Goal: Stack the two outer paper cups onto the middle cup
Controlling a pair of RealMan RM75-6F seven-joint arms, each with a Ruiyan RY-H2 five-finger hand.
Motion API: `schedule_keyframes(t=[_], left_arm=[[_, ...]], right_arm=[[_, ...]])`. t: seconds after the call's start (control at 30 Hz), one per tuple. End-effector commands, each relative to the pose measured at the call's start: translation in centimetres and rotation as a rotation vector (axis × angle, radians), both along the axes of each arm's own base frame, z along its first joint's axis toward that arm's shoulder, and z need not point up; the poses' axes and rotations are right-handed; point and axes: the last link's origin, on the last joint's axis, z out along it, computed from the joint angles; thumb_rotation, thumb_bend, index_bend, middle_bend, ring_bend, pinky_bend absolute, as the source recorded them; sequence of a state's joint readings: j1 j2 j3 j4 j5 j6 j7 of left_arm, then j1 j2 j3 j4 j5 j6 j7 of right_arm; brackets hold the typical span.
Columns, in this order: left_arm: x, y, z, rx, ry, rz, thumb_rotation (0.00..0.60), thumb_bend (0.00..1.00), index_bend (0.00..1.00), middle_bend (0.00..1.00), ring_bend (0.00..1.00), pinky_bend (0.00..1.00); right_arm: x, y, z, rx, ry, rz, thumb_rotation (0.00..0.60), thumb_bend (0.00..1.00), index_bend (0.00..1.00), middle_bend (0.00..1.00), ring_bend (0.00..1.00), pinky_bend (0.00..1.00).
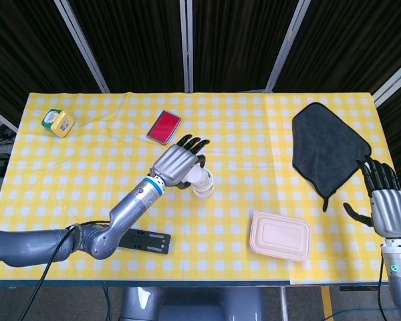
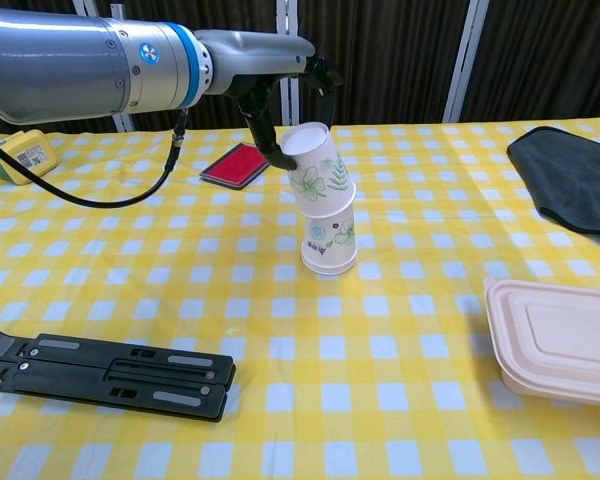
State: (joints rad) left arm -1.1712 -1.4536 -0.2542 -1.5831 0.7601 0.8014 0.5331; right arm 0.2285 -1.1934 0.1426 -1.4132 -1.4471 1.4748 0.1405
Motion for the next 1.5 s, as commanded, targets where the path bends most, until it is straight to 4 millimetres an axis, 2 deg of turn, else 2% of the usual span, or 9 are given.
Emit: schedule_keyframes(t=[0.03,0.43,0.47,0.6,0.8,1.0,1.13,1.27,1.5], left_arm=[[-0.1,0.1,0.0,0.009,0.009,0.002,0.600,0.31,0.44,0.00,0.00,0.00],[0.9,0.3,-1.9,-0.010,-0.021,-0.009,0.600,0.30,0.39,0.00,0.00,0.00],[0.8,0.3,-2.0,-0.011,-0.017,-0.008,0.600,0.30,0.34,0.00,0.00,0.00],[0.4,0.4,-2.1,-0.023,0.010,0.003,0.600,0.24,0.03,0.00,0.00,0.00],[-0.2,0.2,-1.2,0.001,0.011,0.009,0.600,0.22,0.00,0.00,0.00,0.00],[-4.9,-1.6,1.4,0.082,-0.024,0.057,0.600,0.22,0.00,0.00,0.00,0.00],[-10.0,-3.6,3.1,0.192,-0.023,0.102,0.600,0.22,0.00,0.00,0.00,0.00],[-13.8,-5.3,4.4,0.273,-0.019,0.139,0.600,0.22,0.00,0.00,0.00,0.00],[-22.2,-10.5,7.5,0.423,-0.035,0.247,0.600,0.22,0.00,0.00,0.00,0.00]], right_arm=[[0.0,0.0,0.0,0.000,0.000,0.001,0.600,0.12,0.03,0.00,0.00,0.00],[0.0,0.1,0.0,0.009,0.005,-0.002,0.600,0.12,0.03,0.00,0.00,0.00],[0.0,0.1,0.1,0.009,0.005,-0.002,0.600,0.12,0.03,0.00,0.00,0.00],[0.0,0.1,0.1,0.009,0.005,-0.003,0.600,0.12,0.03,0.00,0.00,0.00],[0.0,0.1,0.0,0.014,0.006,-0.003,0.600,0.12,0.03,0.00,0.00,0.00],[-0.1,0.1,-0.5,0.046,0.022,-0.018,0.600,0.12,0.03,0.00,0.00,0.00],[-0.4,0.0,-1.1,0.075,0.041,-0.043,0.600,0.12,0.03,0.00,0.00,0.00],[-0.5,-0.1,-1.5,0.087,0.054,-0.053,0.600,0.12,0.03,0.00,0.00,0.00],[-0.9,-0.2,-2.9,0.122,0.100,-0.072,0.600,0.12,0.03,0.00,0.00,0.00]])
